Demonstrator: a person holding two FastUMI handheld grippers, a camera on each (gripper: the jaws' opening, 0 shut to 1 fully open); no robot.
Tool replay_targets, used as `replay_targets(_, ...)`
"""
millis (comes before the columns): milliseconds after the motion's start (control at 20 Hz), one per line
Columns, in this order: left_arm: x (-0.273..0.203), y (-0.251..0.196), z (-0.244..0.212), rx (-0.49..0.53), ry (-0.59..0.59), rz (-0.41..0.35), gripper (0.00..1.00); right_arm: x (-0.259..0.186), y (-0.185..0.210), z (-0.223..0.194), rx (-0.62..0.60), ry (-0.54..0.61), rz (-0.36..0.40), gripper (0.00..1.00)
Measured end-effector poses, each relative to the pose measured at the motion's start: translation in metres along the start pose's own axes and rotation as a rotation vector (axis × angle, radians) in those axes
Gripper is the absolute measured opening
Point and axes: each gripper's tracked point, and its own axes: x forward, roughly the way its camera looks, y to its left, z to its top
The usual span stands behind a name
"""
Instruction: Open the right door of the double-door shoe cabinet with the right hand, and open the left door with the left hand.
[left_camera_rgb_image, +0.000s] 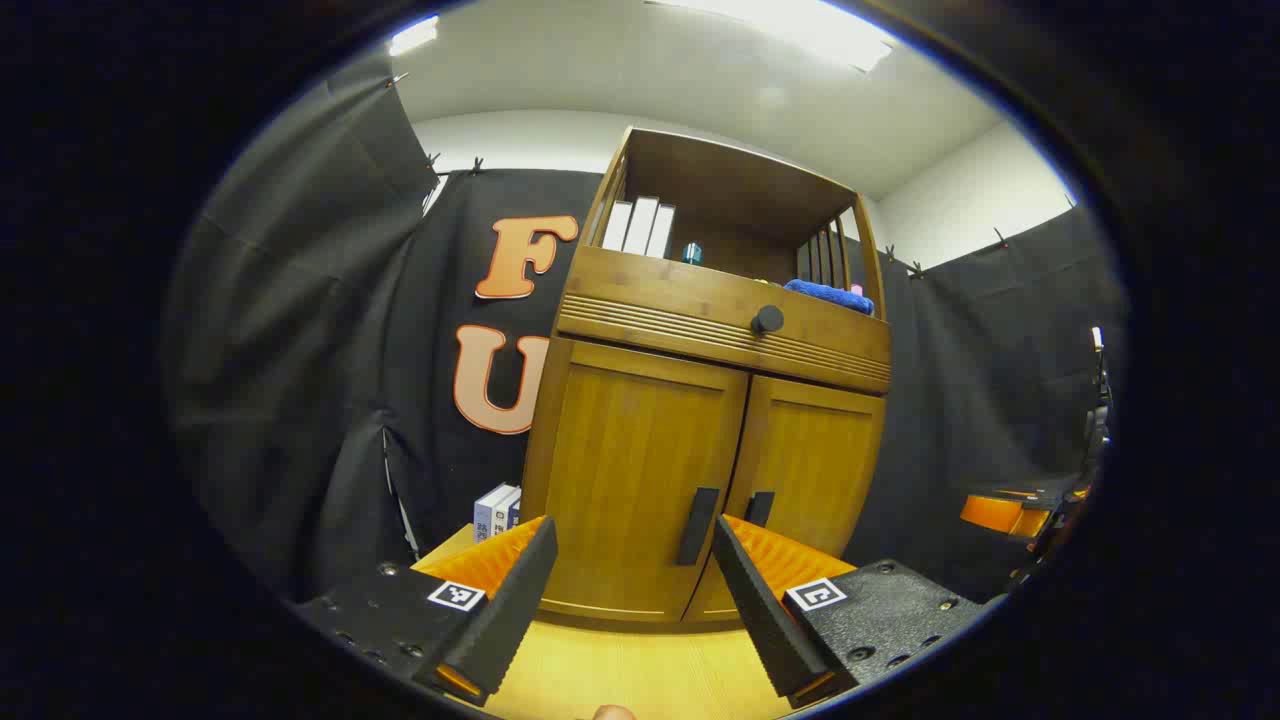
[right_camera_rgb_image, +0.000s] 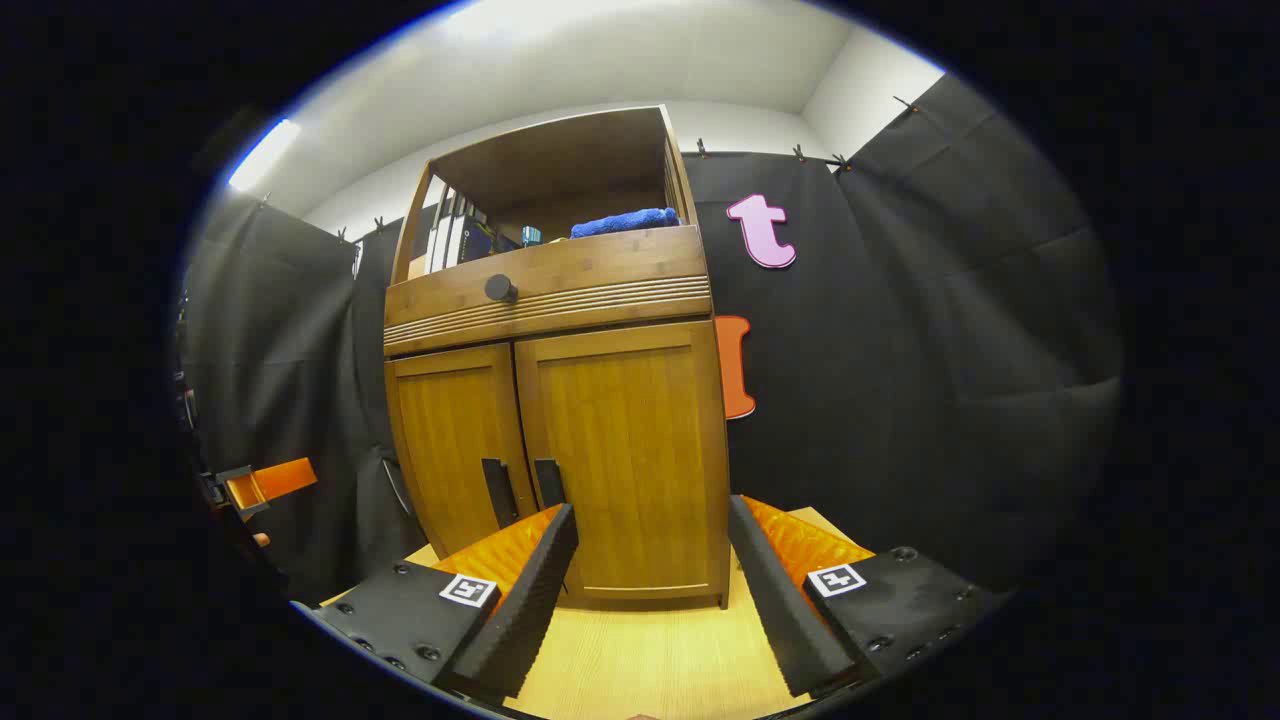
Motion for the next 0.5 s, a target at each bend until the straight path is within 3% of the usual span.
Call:
replay_targets(100, -0.001, 0.002, 0.004, 0.0, -0.01, 0.003, 0.92, 0.0, -0.002, 0.001, 0.001, -0.004, -0.006, 0.89)
replay_targets(150, 0.0, 0.004, 0.004, 0.004, -0.012, 0.006, 0.92, 0.0, -0.002, 0.0, -0.001, -0.004, -0.008, 0.97)
replay_targets(200, 0.0, 0.007, 0.003, 0.007, -0.011, 0.013, 0.92, 0.0, -0.002, 0.0, -0.002, -0.001, -0.006, 0.98)
replay_targets(250, 0.002, 0.011, 0.005, 0.01, -0.012, 0.02, 0.92, 0.001, 0.0, -0.001, -0.002, 0.001, 0.0, 0.98)
replay_targets(300, 0.002, 0.014, 0.006, 0.013, -0.014, 0.029, 0.92, 0.002, 0.001, 0.0, -0.005, 0.0, 0.001, 0.89)
replay_targets(400, 0.003, 0.024, 0.007, 0.01, -0.024, 0.054, 0.95, 0.004, 0.002, -0.001, -0.014, -0.005, -0.006, 1.0)
replay_targets(450, 0.003, 0.027, 0.007, 0.009, -0.028, 0.064, 0.92, 0.005, 0.001, -0.001, -0.018, -0.008, -0.006, 0.89)
replay_targets(500, 0.002, 0.03, 0.006, 0.014, -0.026, 0.073, 0.92, 0.006, 0.003, -0.002, -0.015, -0.006, 0.001, 0.89)
